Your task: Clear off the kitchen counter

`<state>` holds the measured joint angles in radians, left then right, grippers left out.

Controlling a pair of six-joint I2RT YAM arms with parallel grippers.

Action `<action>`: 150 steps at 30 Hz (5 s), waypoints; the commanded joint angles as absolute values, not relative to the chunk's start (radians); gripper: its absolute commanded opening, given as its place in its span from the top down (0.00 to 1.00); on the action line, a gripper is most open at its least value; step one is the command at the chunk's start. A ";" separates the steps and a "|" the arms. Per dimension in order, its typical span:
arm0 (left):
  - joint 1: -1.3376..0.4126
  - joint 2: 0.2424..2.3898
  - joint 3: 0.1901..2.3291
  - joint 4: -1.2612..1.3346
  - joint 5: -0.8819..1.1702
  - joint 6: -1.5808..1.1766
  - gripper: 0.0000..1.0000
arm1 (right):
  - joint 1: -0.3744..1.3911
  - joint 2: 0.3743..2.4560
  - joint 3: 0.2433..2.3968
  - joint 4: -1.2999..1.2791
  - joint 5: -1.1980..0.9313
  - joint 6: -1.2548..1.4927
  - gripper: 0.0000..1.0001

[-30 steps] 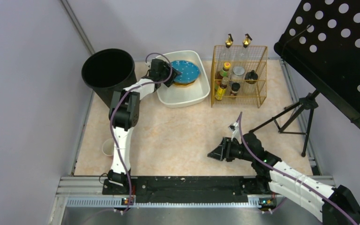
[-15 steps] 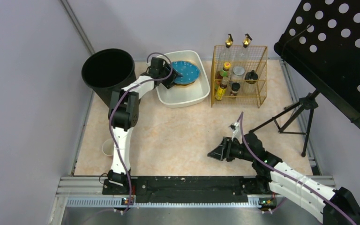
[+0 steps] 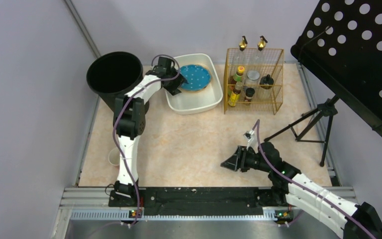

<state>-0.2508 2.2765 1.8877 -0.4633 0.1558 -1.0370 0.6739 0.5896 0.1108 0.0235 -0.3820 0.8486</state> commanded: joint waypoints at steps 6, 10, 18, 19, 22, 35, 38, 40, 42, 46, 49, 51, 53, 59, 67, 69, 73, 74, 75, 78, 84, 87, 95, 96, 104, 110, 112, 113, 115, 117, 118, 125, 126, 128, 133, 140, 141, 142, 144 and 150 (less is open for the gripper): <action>-0.233 2.233 1.943 -0.558 0.113 -1.010 0.35 | 0.678 0.563 0.132 0.010 -0.368 0.858 0.51; -0.232 2.265 1.989 -0.558 0.133 -0.984 0.53 | 0.678 0.563 0.132 0.009 -0.365 0.861 0.51; -0.232 2.317 2.080 -0.573 0.152 -0.980 0.87 | 0.677 0.549 0.124 0.003 -0.356 0.868 0.51; -0.232 2.320 2.084 -0.574 0.152 -0.979 0.87 | 0.678 0.551 0.123 0.005 -0.356 0.868 0.51; -0.233 2.325 2.086 -0.572 0.155 -0.973 0.88 | 0.678 0.556 0.120 0.012 -0.357 0.869 0.51; -0.236 2.304 2.059 -0.593 0.160 -0.936 0.87 | 0.678 0.602 0.116 0.062 -0.365 0.874 0.51; -0.246 2.257 2.020 -0.590 0.166 -0.913 0.87 | 0.679 0.612 0.114 0.077 -0.364 0.873 0.51; -0.257 2.199 1.987 -0.587 0.163 -0.898 0.86 | 0.680 0.628 0.112 0.100 -0.362 0.873 0.51; -0.269 2.143 1.945 -0.568 0.164 -0.880 0.82 | 0.679 0.655 0.117 0.130 -0.370 0.874 0.51; -0.291 2.042 1.892 -0.565 0.152 -0.805 0.68 | 0.679 0.695 0.132 0.160 -0.388 0.871 0.50; -0.304 1.964 1.846 -0.568 0.146 -0.750 0.59 | 0.681 0.692 0.141 0.155 -0.382 0.865 0.50; -0.312 1.912 1.807 -0.566 0.137 -0.724 0.53 | 0.682 0.694 0.154 0.141 -0.376 0.852 0.50; -0.321 1.862 1.771 -0.567 0.118 -0.704 0.50 | 0.685 0.698 0.168 0.130 -0.374 0.843 0.50; -0.370 1.722 1.725 -0.657 -0.008 -0.637 0.46 | 0.709 0.723 0.197 0.122 -0.353 0.824 0.49; -0.414 1.476 1.593 -0.796 -0.148 -0.629 0.45 | 0.809 0.829 0.252 0.197 -0.310 0.821 0.49; -0.420 1.403 1.534 -0.807 -0.169 -0.641 0.45 | 0.839 0.868 0.268 0.221 -0.297 0.816 0.49; -0.444 1.271 1.439 -0.839 -0.189 -0.640 0.45 | 0.872 0.944 0.291 0.271 -0.299 0.813 0.49; -0.452 1.246 1.418 -0.853 -0.188 -0.637 0.45 | 0.879 0.956 0.293 0.283 -0.298 0.813 0.49; -0.459 1.225 1.397 -0.879 -0.185 -0.633 0.45 | 0.887 0.967 0.293 0.295 -0.297 0.813 0.49; -0.489 1.177 1.346 -0.961 -0.216 -0.642 0.45 | 0.896 0.997 0.295 0.324 -0.290 0.810 0.49; -0.498 1.058 1.231 -1.110 -0.380 -0.708 0.46 | 0.911 1.027 0.298 0.365 -0.288 0.810 0.48; -0.498 1.025 1.170 -1.146 -0.391 -0.742 0.47 | 0.916 1.046 0.302 0.383 -0.292 0.805 0.48; -0.498 1.063 1.085 -1.275 -0.523 -0.837 0.47 | 0.938 1.110 0.308 0.450 -0.312 0.804 0.48; -0.498 1.070 1.078 -1.290 -0.531 -0.847 0.47 | 0.940 1.119 0.307 0.457 -0.314 0.805 0.48; -0.445 1.032 1.008 -1.346 -0.564 -0.875 0.47 | 0.943 1.183 0.312 0.506 -0.348 0.796 0.48; -0.299 0.975 0.938 -1.267 -0.464 -0.769 0.47 | 0.942 1.224 0.323 0.531 -0.372 0.793 0.48; -0.277 0.967 0.934 -1.249 -0.449 -0.750 0.47 | 0.942 1.233 0.325 0.536 -0.375 0.792 0.48; -0.267 0.972 0.934 -1.249 -0.444 -0.741 0.47 | 0.943 1.238 0.326 0.538 -0.376 0.791 0.48; -0.253 0.984 0.929 -1.238 -0.429 -0.724 0.47 | 0.943 1.246 0.327 0.543 -0.380 0.793 0.48; -0.242 1.001 0.927 -1.227 -0.417 -0.711 0.48 | 0.942 1.257 0.325 0.554 -0.382 0.795 0.48; -0.239 1.011 0.927 -1.224 -0.412 -0.706 0.48 | 0.943 1.258 0.327 0.557 -0.382 0.794 0.48; -0.236 1.068 0.920 -1.215 -0.394 -0.691 0.49 | 0.942 1.269 0.318 0.585 -0.380 0.798 0.48; -0.236 1.076 0.920 -1.212 -0.393 -0.690 0.50 | 0.943 1.269 0.315 0.590 -0.377 0.797 0.48; -0.236 1.099 0.920 -1.208 -0.386 -0.685 0.50 | 0.942 1.269 0.308 0.606 -0.374 0.802 0.48; -0.230 1.160 0.917 -1.202 -0.386 -0.684 0.51 | 0.942 1.265 0.290 0.628 -0.373 0.808 0.48; -0.176 1.200 0.914 -1.172 -0.364 -0.661 0.52 | 0.943 1.270 0.290 0.629 -0.378 0.800 0.48; -0.167 1.206 0.912 -1.164 -0.353 -0.651 0.53 | 0.942 1.275 0.291 0.638 -0.381 0.800 0.48; -0.160 1.214 0.911 -1.156 -0.340 -0.646 0.53 | 0.943 1.282 0.291 0.645 -0.383 0.800 0.48; -0.155 1.234 0.911 -1.145 -0.331 -0.641 0.55 | 0.942 1.299 0.297 0.654 -0.393 0.801 0.48; -0.153 1.261 0.915 -1.134 -0.318 -0.634 0.62 | 0.943 1.343 0.303 0.690 -0.414 0.811 0.48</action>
